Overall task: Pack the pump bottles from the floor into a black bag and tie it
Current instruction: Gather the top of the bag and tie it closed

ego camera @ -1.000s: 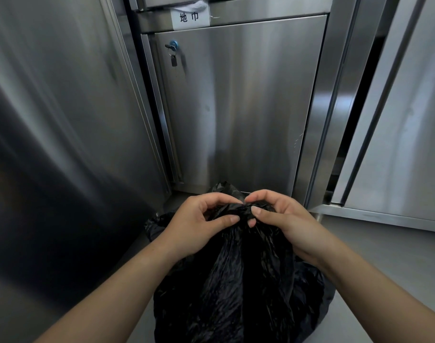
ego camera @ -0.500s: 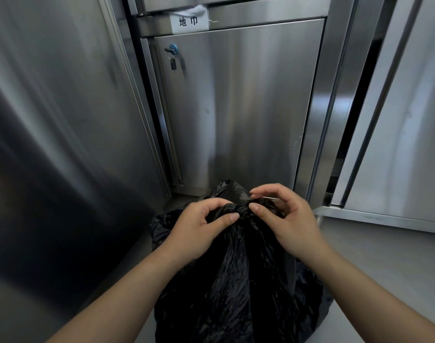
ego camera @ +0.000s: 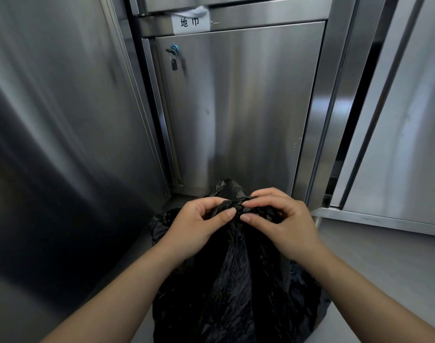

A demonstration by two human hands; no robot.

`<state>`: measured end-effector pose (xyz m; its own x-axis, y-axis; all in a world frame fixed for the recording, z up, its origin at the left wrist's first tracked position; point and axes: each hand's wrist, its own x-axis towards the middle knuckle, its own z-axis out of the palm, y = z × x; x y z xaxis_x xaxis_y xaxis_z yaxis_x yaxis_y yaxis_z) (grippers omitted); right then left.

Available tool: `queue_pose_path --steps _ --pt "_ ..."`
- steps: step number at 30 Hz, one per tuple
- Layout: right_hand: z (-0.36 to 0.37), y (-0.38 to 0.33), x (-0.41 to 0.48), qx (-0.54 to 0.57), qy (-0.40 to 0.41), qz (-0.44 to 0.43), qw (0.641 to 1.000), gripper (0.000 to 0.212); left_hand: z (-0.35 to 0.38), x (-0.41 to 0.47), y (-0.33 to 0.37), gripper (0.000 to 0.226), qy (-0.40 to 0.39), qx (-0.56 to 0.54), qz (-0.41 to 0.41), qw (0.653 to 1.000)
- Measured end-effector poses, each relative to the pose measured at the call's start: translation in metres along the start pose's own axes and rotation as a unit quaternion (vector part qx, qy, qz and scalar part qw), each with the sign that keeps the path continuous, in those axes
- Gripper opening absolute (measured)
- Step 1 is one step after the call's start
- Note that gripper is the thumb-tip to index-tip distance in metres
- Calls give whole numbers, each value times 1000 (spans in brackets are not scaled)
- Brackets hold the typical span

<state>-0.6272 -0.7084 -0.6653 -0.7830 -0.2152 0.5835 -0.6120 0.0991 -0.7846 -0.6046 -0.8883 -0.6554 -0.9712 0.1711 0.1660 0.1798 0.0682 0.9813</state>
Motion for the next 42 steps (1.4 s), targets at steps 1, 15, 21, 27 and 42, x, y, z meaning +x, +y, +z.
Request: queue_pose_path --steps 1,15,21,27,42 --pt "0 1 1 7 13 2 1000 16 0 0 0 17 -11 7 -3 1000" --pt "-4 26 -1 43 15 140 989 21 -2 2 -1 19 62 29 -54 996" --pt "-11 32 -13 81 38 209 974 23 -13 0 -10 17 105 67 -70 990" --pt "-49 27 -11 119 110 252 954 12 -32 4 -15 17 145 79 -74 983" --pt "-42 34 -19 -112 15 262 959 18 3 1 -25 23 71 150 -129 978"
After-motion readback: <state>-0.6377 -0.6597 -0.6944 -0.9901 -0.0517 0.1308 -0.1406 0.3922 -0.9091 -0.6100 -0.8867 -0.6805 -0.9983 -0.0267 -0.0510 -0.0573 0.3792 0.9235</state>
